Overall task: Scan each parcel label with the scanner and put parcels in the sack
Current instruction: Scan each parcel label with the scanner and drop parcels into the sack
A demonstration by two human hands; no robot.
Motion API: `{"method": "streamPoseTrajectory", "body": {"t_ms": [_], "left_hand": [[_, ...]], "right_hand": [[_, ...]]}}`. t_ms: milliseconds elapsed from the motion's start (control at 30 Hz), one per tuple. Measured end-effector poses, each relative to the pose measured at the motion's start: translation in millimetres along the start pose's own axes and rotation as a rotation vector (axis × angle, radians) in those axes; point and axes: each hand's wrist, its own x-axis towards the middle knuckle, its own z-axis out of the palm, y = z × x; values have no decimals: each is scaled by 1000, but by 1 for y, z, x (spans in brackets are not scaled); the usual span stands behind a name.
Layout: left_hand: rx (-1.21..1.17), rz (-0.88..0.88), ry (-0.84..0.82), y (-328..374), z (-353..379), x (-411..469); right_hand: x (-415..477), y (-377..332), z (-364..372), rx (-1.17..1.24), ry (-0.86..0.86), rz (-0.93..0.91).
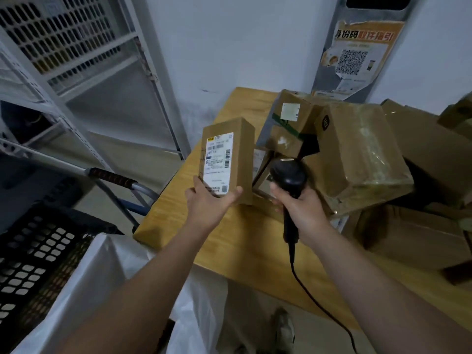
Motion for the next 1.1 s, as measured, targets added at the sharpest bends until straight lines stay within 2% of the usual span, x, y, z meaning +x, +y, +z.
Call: {"method": "streamPoseTrajectory", "body": {"t_ms": [200,300,367,467,567,633,800,967,1100], "left_hand": [[-39,279,-130,-18,24,-46],[-68,343,-188,-28,22,-57],[-213,297,-235,-29,10,-59],[-461,114,-368,-20,-12,-54],[-463,83,-550,-12,-24,-51],[-433,90,-605,-11,-26,-52],[-399,153,-435,-12,-22,-45],[-354,177,-344,-17,-8,-34],[-364,141,-321,-25,5,-28]], "right_hand": [[-34,9,17,41,45,-175],[-45,11,13,-13,123,-216],[-52,9,3,-9,126,-199],[-66,7,-16,47,6,-141],[-74,10,-31,36,-87,-102],[-77,10,-36,-9,-89,-90],[-83,7,-38,-90,147,-120],[-97,5,-23,-281,53,-141],[-99,10,-4,-365,99,-137]]}}
